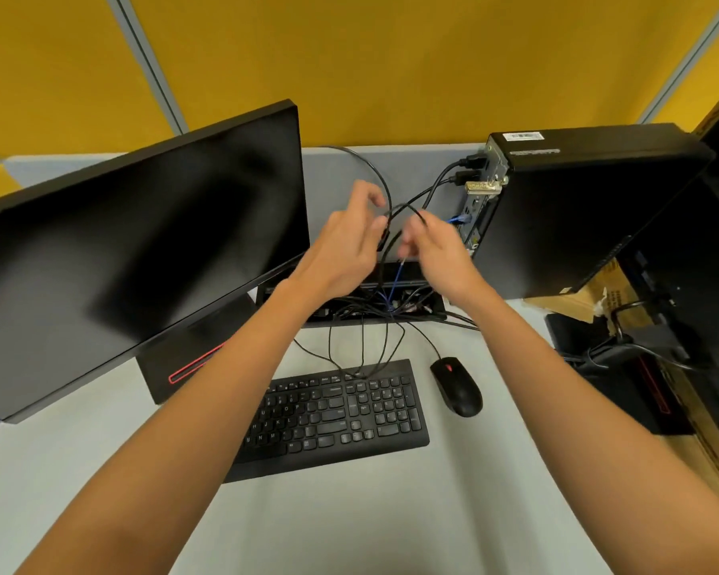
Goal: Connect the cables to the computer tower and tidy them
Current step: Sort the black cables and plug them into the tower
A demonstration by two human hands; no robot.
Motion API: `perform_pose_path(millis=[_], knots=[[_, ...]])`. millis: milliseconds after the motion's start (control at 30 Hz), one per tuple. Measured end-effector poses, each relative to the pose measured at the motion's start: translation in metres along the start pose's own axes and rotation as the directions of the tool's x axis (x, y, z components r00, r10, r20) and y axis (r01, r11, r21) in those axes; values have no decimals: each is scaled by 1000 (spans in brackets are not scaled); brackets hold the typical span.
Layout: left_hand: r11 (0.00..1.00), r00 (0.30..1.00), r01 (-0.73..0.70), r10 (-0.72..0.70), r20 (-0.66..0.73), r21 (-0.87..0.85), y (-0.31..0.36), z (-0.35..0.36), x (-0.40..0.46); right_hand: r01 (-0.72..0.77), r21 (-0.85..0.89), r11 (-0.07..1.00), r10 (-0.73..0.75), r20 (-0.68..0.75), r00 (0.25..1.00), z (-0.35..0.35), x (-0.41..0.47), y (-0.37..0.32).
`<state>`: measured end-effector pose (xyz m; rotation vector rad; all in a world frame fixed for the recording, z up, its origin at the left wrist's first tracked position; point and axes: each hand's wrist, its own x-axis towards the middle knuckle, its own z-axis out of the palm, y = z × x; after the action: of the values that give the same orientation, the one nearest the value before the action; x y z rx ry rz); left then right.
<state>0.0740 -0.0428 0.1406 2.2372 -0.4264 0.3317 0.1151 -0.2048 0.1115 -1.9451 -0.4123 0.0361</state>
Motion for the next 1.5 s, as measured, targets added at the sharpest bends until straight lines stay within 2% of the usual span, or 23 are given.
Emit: perform_pose_path(millis=[33, 133, 200, 267, 367, 400, 467, 567, 600, 633, 700, 767, 867, 967, 1100, 1167, 1200, 1267, 1333, 1400, 1467, 1500], knots=[[1000, 999, 13, -13, -37, -16, -6, -9, -3, -28, -43, 999, 26, -48, 998, -12, 0, 5], [994, 993, 111, -110, -43, 19, -42, -33, -15, -118, -345, 931, 36, -235, 971, -54, -2, 33], [977, 978, 203, -199, -64, 69, -67, -42, -28, -254, -394, 883, 89, -391, 916, -74, -7, 45], [951, 946, 308, -303, -118, 29, -80, -46, -40, -336, -468, 817, 115, -439, 891, -85, -12, 54], [934, 926, 356, -357, -122, -29, -77, -37, -41, -331, -617, 714, 206, -267, 941, -82, -16, 51], [938, 931, 343, -346, -117, -41, -71, -32, -37, -291, -665, 688, 241, -169, 956, -75, -16, 43], [957, 952, 288, -290, -101, -33, -51, -20, -24, -106, -737, 668, 230, 69, 971, -54, -15, 20], [981, 980, 181, -186, -72, -72, -13, -8, -1, 93, -478, 873, 131, 415, 900, -15, -15, -23], [983, 984, 151, -160, -85, -103, -1, -9, 6, 125, -383, 915, 90, 496, 864, -6, -14, -31], [984, 984, 124, -138, -112, -125, 7, -13, 13, 107, -307, 946, 70, 513, 856, 0, -13, -39], [983, 982, 82, -107, -158, -162, 17, -27, 21, 62, -200, 978, 17, 372, 928, -4, -8, -45], [982, 985, 75, -100, -142, -174, 12, -47, 20, 27, -157, 987, -10, 108, 994, -25, -1, -38], [979, 982, 145, -160, -104, -143, -14, -65, 5, -71, -161, 984, 45, -158, 986, -64, 5, -8], [947, 944, 263, -292, -154, -186, -40, -60, -11, -197, -257, 946, 111, -314, 943, -85, 1, 16], [877, 896, 311, -399, -194, -366, -39, -42, -13, -256, -394, 882, 119, -341, 933, -80, -9, 29], [824, 873, 306, -442, -204, -477, -28, -38, -3, -263, -405, 876, 137, -315, 939, -70, -10, 37], [810, 866, 300, -453, -212, -504, -22, -38, 3, -275, -466, 841, 155, -281, 947, -63, -11, 42], [812, 864, 294, -451, -224, -504, -17, -38, 11, -329, -603, 727, 244, -221, 944, -48, -16, 56], [823, 868, 323, -455, -200, -468, -18, -34, 13, -370, -641, 672, 279, -244, 929, -32, -23, 70], [788, 858, 407, -503, -102, -462, -23, -22, 8, -390, -536, 749, 323, -218, 921, -19, -28, 80], [675, 825, 524, -554, 113, -519, -29, -1, -3, -375, -398, 837, 375, -81, 923, -10, -27, 85], [637, 807, 569, -553, 206, -519, -31, 12, -10, -361, -384, 850, 389, -4, 921, -8, -27, 85]])
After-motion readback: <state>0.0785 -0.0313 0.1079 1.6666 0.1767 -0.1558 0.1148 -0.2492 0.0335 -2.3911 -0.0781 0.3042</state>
